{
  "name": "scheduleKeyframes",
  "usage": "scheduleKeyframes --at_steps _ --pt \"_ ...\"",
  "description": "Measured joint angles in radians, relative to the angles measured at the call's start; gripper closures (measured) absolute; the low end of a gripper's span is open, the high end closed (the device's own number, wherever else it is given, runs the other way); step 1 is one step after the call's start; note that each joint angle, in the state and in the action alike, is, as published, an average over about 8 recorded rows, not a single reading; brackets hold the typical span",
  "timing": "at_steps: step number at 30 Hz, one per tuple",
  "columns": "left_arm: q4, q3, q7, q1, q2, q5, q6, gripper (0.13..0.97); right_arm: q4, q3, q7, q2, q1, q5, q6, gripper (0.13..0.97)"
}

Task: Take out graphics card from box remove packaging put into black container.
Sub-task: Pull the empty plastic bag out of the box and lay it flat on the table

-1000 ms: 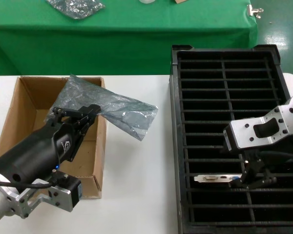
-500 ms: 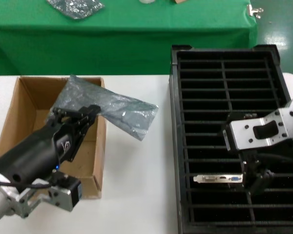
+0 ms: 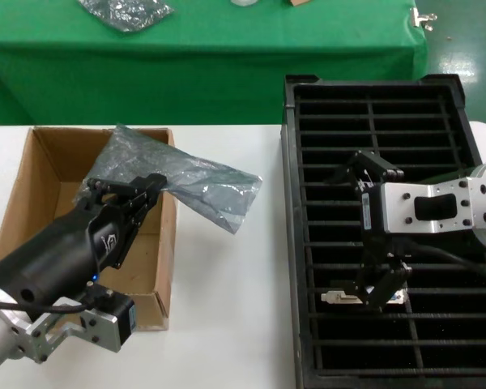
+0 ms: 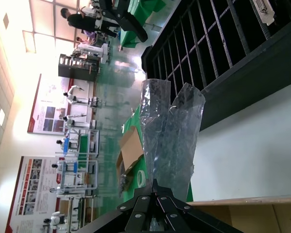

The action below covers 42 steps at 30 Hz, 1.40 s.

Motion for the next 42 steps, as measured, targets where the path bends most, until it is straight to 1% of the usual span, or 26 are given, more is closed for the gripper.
scheduleKeyframes --at_steps 5,13,14,16,19,25,29,32,35,37,40,42 --pt "0.000 0.000 0.000 0.000 0.000 0.000 0.000 0.958 0.000 0.002 -0.002 0.001 -0.003 0.002 0.005 0.152" --pt "-0.001 0.000 -0.002 0.000 0.001 0.001 0.002 0.958 0.000 0.002 -0.002 0.001 -0.003 0.002 0.006 0.132" --pt "-0.002 -0.001 -0.008 -0.002 0.007 0.005 0.006 0.958 0.000 0.002 -0.002 0.001 -0.003 0.002 0.006 0.129" --pt "-0.006 -0.003 -0.030 -0.007 0.030 0.017 0.023 0.958 0.000 0.002 -0.002 0.001 -0.003 0.002 0.006 0.129" --pt "-0.014 -0.007 -0.086 -0.025 0.087 0.048 0.064 0.958 0.000 0.002 -0.002 0.001 -0.003 0.002 0.006 0.129" --pt "-0.021 -0.032 -0.272 -0.076 0.239 0.129 0.188 0.958 0.000 0.002 -0.002 0.001 -0.003 0.002 0.006 0.129" --pt "-0.017 -0.073 -0.425 -0.109 0.335 0.169 0.295 0.958 0.000 0.002 -0.002 0.001 -0.003 0.002 0.005 0.129" --pt "-0.003 -0.123 -0.549 -0.130 0.402 0.183 0.388 0.958 0.000 0.002 -0.002 0.001 -0.003 0.002 0.005 0.129" --pt "0.024 -0.186 -0.682 -0.148 0.465 0.173 0.482 0.958 0.000 0.002 -0.002 0.001 -0.003 0.002 0.005 0.129" --pt "0.047 -0.227 -0.772 -0.157 0.500 0.149 0.532 0.958 0.000 0.002 -0.002 0.001 -0.003 0.002 0.005 0.129" --pt "0.082 -0.274 -0.904 -0.163 0.543 0.099 0.577 0.958 0.000 0.002 -0.002 0.001 -0.003 0.002 0.005 0.129" --pt "0.103 -0.291 -0.984 -0.163 0.562 0.071 0.584 0.958 0.000 0.002 -0.002 0.001 -0.003 0.002 0.005 0.129"
